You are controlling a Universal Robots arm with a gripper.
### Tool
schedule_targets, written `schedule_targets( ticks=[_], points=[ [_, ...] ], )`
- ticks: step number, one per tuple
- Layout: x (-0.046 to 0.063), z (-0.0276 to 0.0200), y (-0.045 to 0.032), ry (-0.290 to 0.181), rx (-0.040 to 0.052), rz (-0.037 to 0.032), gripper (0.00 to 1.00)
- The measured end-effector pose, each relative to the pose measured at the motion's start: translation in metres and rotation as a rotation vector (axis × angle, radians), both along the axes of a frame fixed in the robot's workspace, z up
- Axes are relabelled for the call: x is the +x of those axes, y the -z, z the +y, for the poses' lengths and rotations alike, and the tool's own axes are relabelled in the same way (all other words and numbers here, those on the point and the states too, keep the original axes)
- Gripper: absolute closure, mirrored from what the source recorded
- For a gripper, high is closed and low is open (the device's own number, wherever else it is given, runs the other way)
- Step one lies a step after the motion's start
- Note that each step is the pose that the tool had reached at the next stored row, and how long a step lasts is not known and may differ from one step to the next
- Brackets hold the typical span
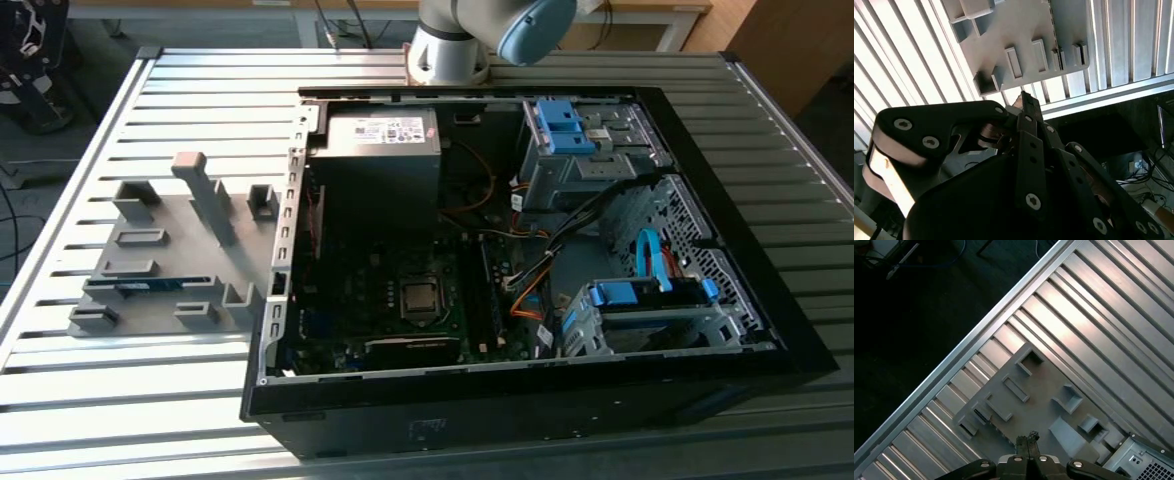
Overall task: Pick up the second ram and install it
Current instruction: 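Pick up the second ram and move it above second insertion slot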
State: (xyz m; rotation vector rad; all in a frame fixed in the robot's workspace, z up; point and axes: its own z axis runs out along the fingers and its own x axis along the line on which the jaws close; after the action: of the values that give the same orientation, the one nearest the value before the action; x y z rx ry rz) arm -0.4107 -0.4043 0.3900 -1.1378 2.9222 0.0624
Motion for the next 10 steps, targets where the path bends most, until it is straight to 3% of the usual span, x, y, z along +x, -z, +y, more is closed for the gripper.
schedule_targets(
  ticks=[10],
  points=[
    [0.0000, -0.0010, 0.0004, -0.069, 0.0000, -0.0012, 0.89]
  ],
)
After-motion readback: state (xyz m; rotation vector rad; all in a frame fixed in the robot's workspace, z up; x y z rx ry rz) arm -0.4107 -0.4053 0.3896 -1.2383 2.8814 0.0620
